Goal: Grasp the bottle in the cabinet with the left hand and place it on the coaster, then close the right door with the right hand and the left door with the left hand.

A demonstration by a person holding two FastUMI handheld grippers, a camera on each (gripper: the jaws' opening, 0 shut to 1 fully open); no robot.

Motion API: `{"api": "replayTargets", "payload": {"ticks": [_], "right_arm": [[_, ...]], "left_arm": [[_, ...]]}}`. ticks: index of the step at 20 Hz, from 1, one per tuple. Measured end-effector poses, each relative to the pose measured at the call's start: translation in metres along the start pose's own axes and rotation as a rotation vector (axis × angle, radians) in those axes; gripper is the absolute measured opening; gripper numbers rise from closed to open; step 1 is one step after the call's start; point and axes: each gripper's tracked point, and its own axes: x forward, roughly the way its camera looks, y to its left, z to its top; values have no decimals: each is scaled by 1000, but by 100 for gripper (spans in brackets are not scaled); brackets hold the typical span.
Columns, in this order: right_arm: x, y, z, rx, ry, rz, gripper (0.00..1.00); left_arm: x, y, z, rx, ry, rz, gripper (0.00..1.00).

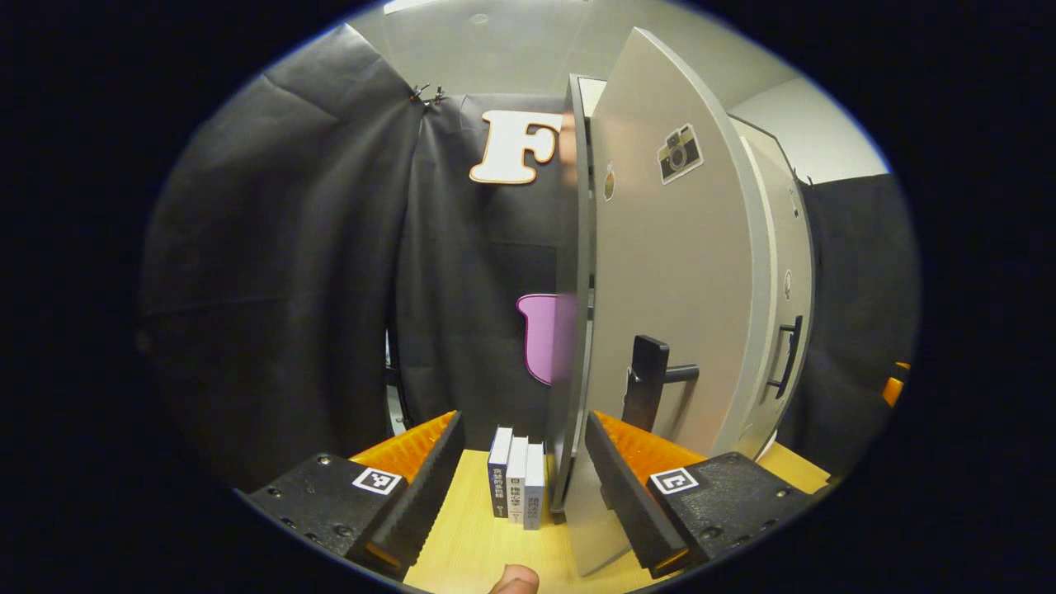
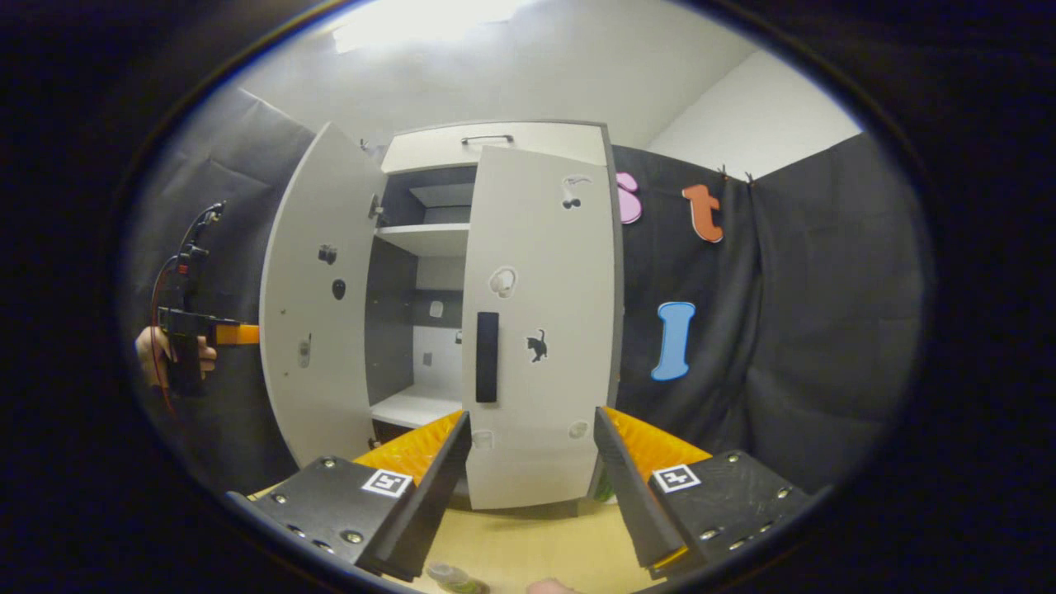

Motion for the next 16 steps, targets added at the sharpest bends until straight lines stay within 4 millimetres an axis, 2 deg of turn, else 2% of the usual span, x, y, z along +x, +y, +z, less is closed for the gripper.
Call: {"api": "replayTargets", "payload": {"ticks": [2,4,6,8,11,12,16], "right_arm": [[-13,-12,-1,-22,13,-25,90],[-26,-23,2,-28,13,-55,87],[-31,-23,2,-26,14,-58,90],[-35,-25,0,-35,18,-68,90],[-34,-22,1,-43,23,-60,90],[-34,-24,0,-41,31,-63,90],[-25,-34,0,-31,44,-91,90]], "left_arm": [[-1,-14,-2,-23,7,-6,92],[-1,-27,-4,-31,16,-11,94],[0,-38,0,-4,1,-19,97],[1,-45,-1,19,-3,-17,92],[9,-49,-2,3,8,12,92],[11,-49,-1,5,10,23,94],[21,-54,0,-22,-7,34,94]]}}
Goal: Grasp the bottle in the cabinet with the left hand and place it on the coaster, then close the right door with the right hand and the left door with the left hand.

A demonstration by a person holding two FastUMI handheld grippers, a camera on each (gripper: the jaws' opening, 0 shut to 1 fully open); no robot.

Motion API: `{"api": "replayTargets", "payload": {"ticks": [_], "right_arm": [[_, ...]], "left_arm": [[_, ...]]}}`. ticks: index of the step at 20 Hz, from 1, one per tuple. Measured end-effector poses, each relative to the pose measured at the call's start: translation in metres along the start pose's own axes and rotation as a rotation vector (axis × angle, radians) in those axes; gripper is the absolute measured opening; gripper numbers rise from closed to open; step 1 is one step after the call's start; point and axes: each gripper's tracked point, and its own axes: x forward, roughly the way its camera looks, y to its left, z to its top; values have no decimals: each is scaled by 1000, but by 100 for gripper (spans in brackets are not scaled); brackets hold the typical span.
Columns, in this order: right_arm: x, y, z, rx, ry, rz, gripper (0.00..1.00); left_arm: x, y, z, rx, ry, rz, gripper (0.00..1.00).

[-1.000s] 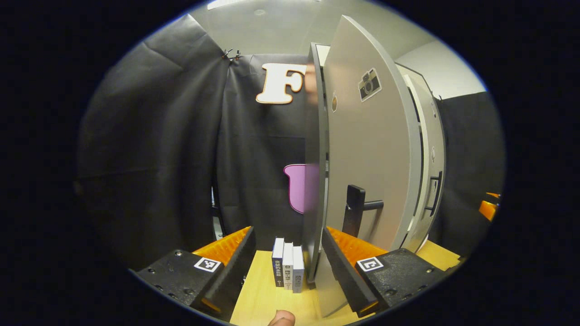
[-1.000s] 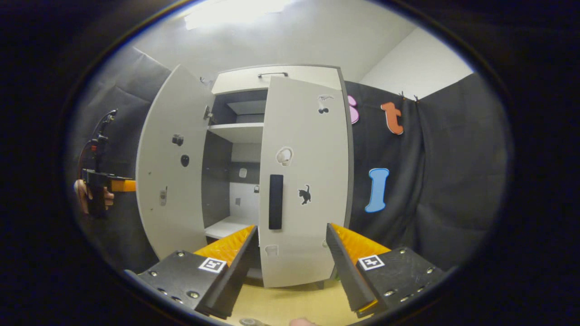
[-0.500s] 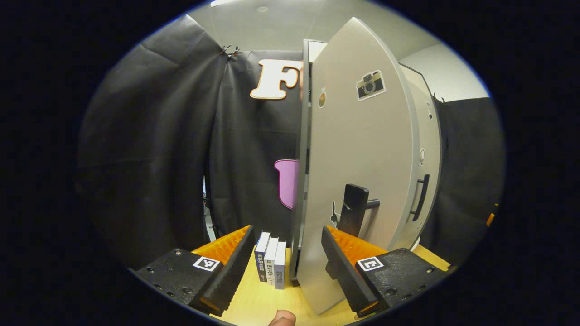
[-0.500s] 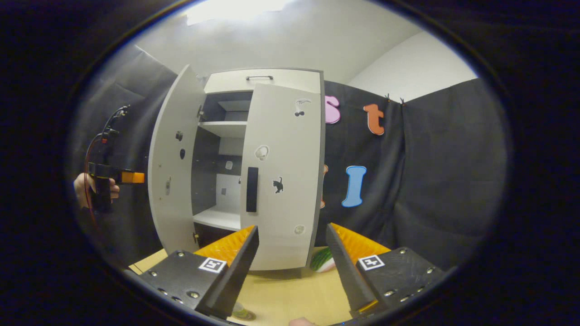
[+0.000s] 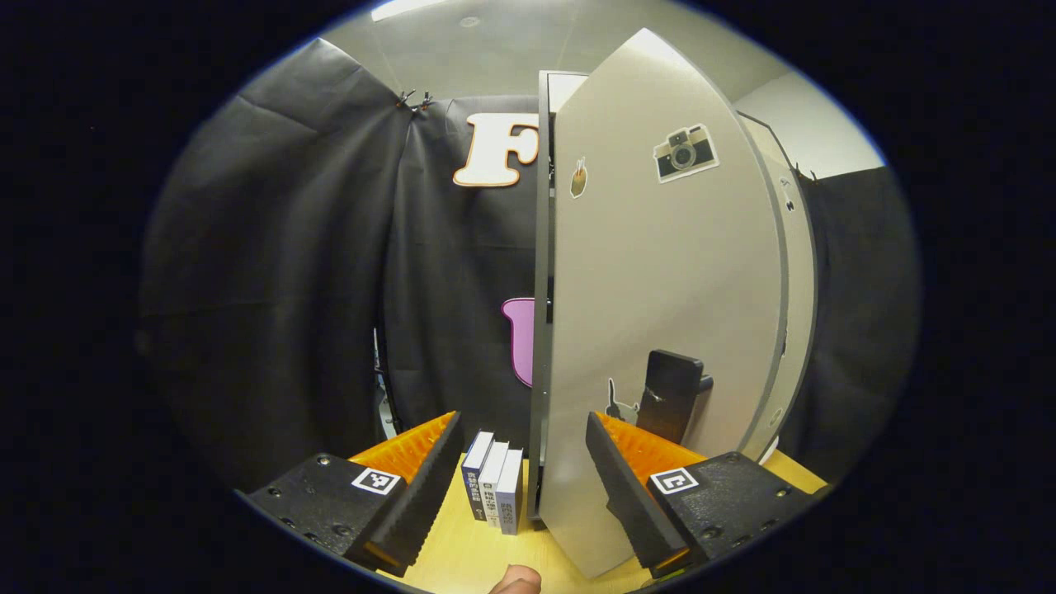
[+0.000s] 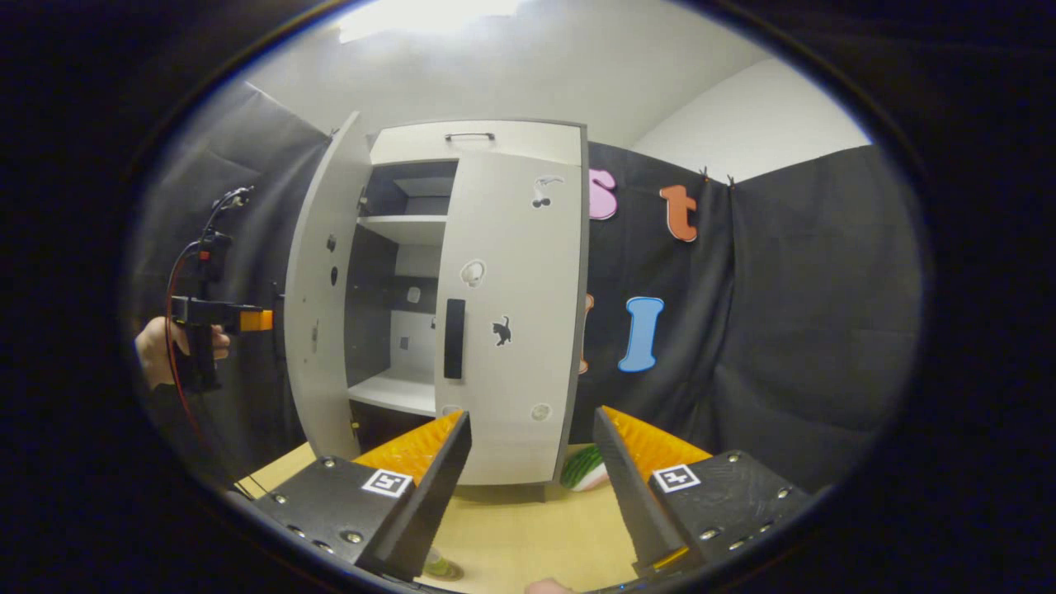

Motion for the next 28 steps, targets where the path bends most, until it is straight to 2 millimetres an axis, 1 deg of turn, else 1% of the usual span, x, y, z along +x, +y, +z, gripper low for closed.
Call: {"api": "replayTargets", "payload": {"ticks": [1,2,4,5,6,7,8,13,16,17,18,21,27,28], "right_arm": [[2,-1,-1,6,4,-7,90],[6,2,-2,12,11,-5,90],[10,2,-2,9,15,-6,90],[12,2,-1,10,11,-6,87],[14,3,-2,14,9,0,90],[16,4,-2,16,6,4,91],[19,3,-3,15,8,4,91],[23,-3,-8,4,25,-2,91],[22,-13,-8,-3,30,-21,90],[20,-16,-7,1,27,-28,90],[18,-19,-6,6,25,-31,90],[12,-24,-5,5,19,-40,90],[-1,-24,-3,9,15,-40,90],[-4,-23,-3,10,14,-39,90]], "left_arm": [[2,-5,-3,-20,7,-12,97],[5,-9,-5,-38,14,-20,95],[11,-12,-8,-42,29,-21,96],[15,-11,-8,-34,27,-12,96],[18,-11,-7,-24,22,-1,92],[22,-12,-8,-17,18,8,96],[24,-14,-8,-16,15,9,96],[36,-39,-13,-61,23,-39,96],[42,-53,-13,-53,29,-54,96],[43,-58,-12,-48,24,-57,92],[42,-62,-11,-42,22,-64,96],[38,-73,-7,-23,11,-77,96],[20,-76,-3,-14,0,-85,96],[16,-73,-3,-9,1,-81,92]]}}
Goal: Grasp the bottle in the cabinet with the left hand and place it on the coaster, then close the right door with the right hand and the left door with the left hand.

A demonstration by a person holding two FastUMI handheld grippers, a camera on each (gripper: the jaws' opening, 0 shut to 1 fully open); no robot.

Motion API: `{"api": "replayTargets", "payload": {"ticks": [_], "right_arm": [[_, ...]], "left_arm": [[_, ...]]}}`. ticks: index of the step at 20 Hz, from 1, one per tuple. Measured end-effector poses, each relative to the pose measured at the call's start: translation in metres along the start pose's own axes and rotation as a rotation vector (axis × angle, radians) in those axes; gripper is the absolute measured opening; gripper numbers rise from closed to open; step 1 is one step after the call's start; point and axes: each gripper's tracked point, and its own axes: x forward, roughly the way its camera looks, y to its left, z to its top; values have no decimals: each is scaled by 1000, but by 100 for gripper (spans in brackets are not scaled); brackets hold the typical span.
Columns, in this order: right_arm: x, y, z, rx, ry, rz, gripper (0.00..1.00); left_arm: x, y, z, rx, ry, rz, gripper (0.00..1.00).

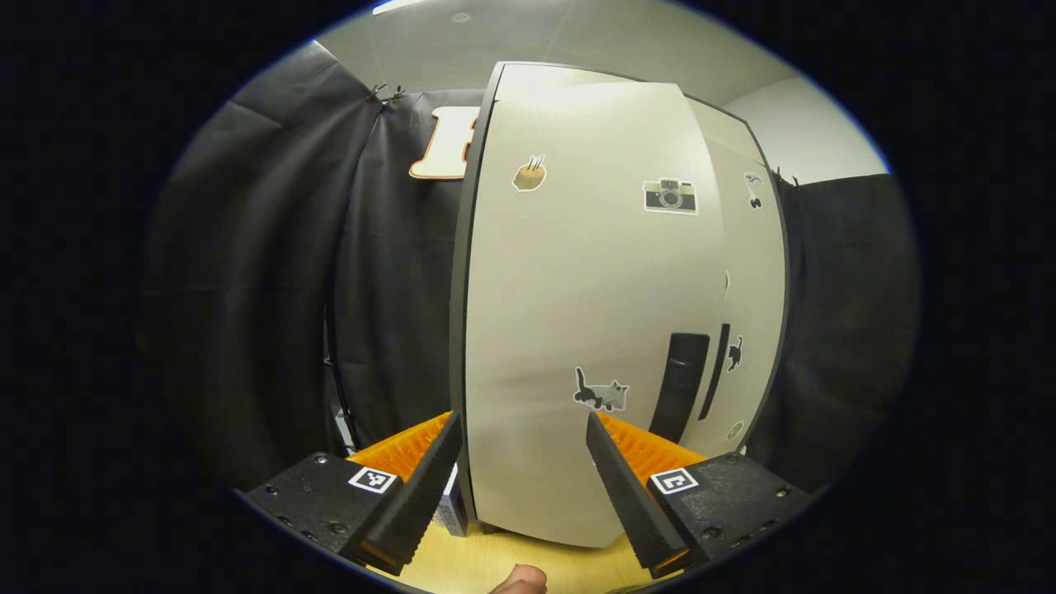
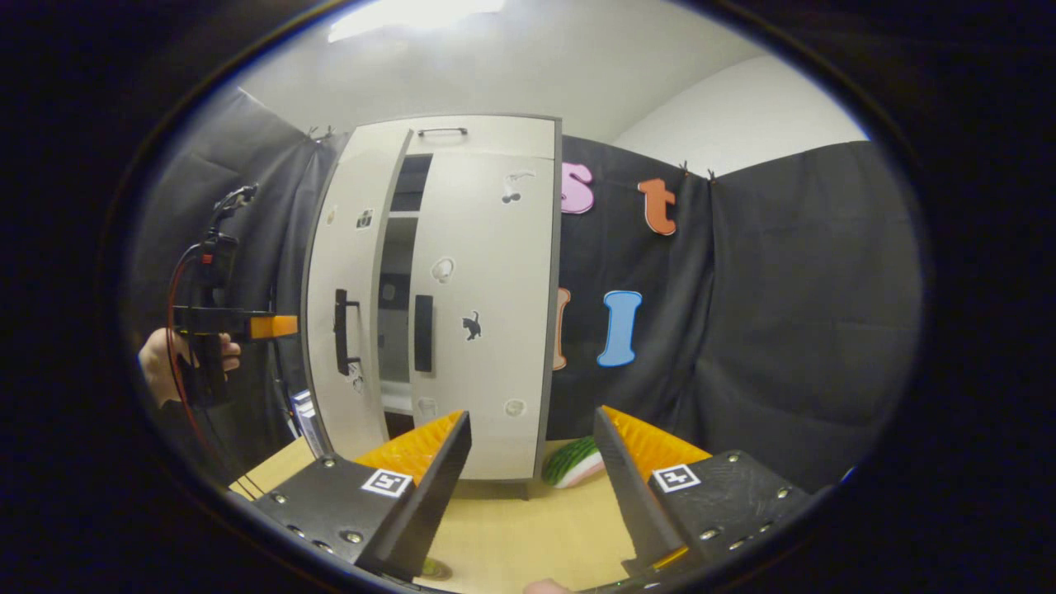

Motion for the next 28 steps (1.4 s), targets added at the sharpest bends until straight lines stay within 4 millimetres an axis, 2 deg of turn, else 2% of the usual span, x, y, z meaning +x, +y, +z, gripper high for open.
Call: {"api": "replayTargets", "payload": {"ticks": [1,2,5,7,8,9,10,11,12,15,18,20,21,22,23,24,27,28], "right_arm": [[-2,2,1,2,-1,5,91],[-4,3,1,4,-1,8,90],[-11,8,4,22,0,15,90],[-14,14,7,32,-3,23,90],[-12,14,9,33,-7,28,90],[-12,17,12,32,-11,34,90],[-14,21,12,32,-15,39,90],[-16,26,14,34,-18,44,90],[-19,30,14,37,-19,51,90],[-18,38,19,39,-24,63,90],[-18,45,23,41,-33,74,90],[-17,49,26,36,-37,79,90],[-17,49,27,33,-40,80,90],[-16,51,28,33,-42,83,90],[-15,53,27,35,-42,86,90],[-15,53,27,36,-43,86,90],[-13,53,25,26,-41,84,90],[-13,53,24,20,-40,85,90]], "left_arm": [[-5,2,1,3,-1,3,96],[-9,2,2,4,-2,4,92],[-24,9,2,8,-2,14,92],[-33,13,4,13,-5,21,100],[-38,16,4,15,-7,24,92],[-43,18,3,16,-6,27,92],[-49,19,3,18,-5,28,96],[-54,22,4,20,-7,32,96],[-59,24,5,22,-10,38,92],[-74,26,5,25,-12,40,96],[-87,25,3,7,0,31,96],[-95,24,4,8,0,35,92],[-98,24,5,13,-2,36,96],[-101,23,5,17,-6,35,92],[-105,20,5,20,-9,29,92],[-110,19,7,23,-19,27,96],[-118,13,6,32,-18,17,96],[-120,11,5,37,-18,14,92]]}}
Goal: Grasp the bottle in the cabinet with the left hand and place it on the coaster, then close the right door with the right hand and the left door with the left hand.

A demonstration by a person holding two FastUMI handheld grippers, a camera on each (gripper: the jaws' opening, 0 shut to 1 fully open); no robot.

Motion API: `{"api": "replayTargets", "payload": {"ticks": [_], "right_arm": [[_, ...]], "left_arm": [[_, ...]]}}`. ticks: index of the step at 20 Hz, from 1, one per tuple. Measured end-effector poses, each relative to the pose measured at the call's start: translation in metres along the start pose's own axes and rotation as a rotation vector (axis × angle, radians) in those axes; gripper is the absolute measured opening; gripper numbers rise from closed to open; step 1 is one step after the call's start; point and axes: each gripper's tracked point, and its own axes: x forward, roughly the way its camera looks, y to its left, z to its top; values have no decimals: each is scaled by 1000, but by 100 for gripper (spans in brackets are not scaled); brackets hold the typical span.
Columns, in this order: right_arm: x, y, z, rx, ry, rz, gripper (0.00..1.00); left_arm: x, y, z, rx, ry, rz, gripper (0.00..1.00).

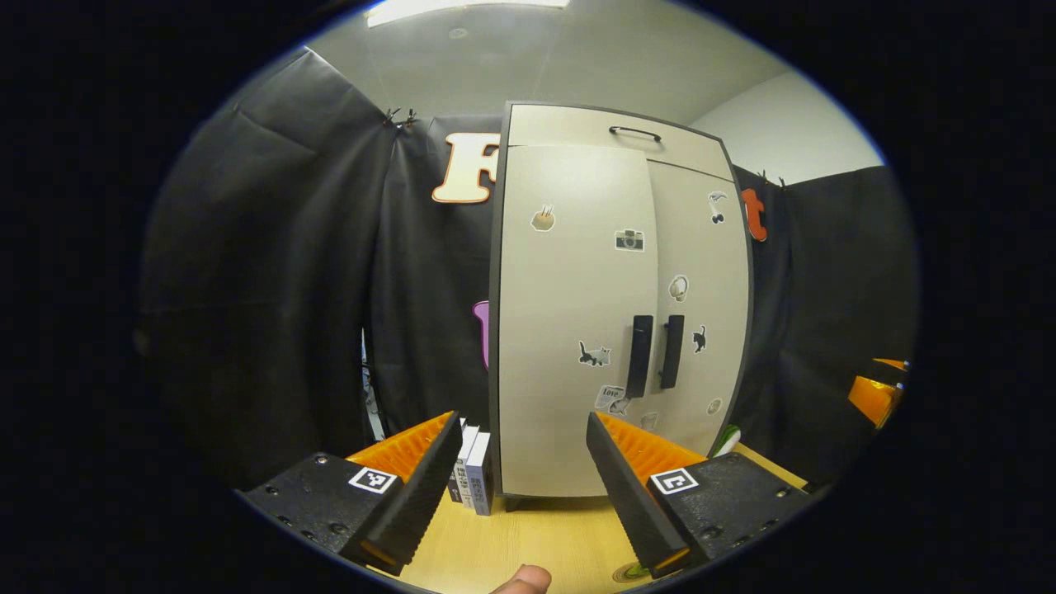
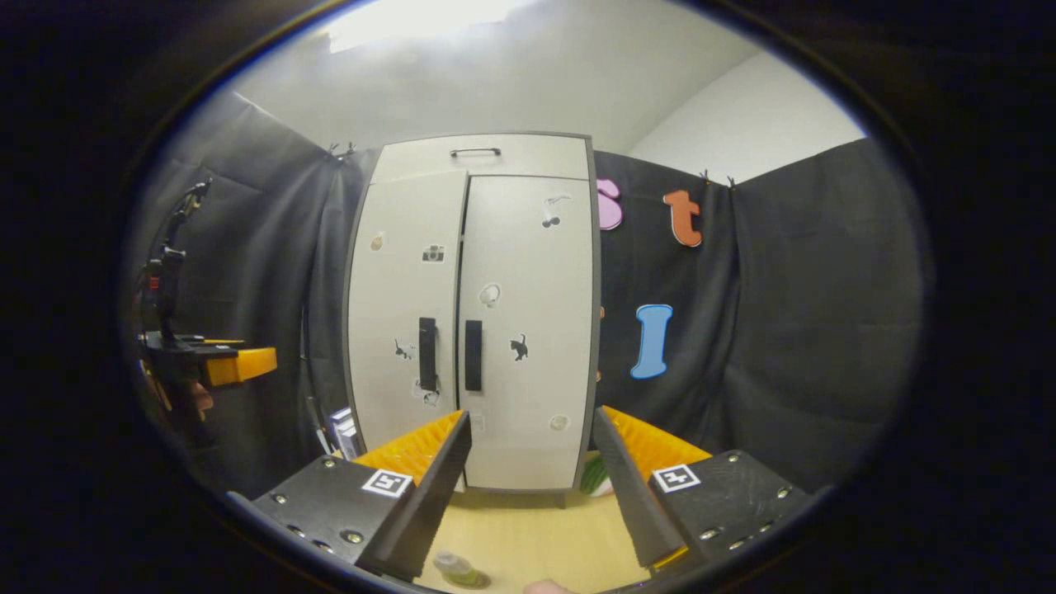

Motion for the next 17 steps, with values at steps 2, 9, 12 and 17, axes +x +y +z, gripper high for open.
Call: {"api": "replayTargets", "payload": {"ticks": [2,9,12,17], "right_arm": [[0,-2,-4,-13,4,-1,90],[5,-12,-7,-33,2,-4,90],[11,-16,-7,-28,5,-7,90],[16,-31,0,-46,-30,-44,90]], "left_arm": [[-7,-4,-2,18,-3,4,92],[-20,-20,-18,49,14,-6,96],[-21,-26,-19,41,19,-10,96],[-19,-37,-19,66,9,-20,96]]}}
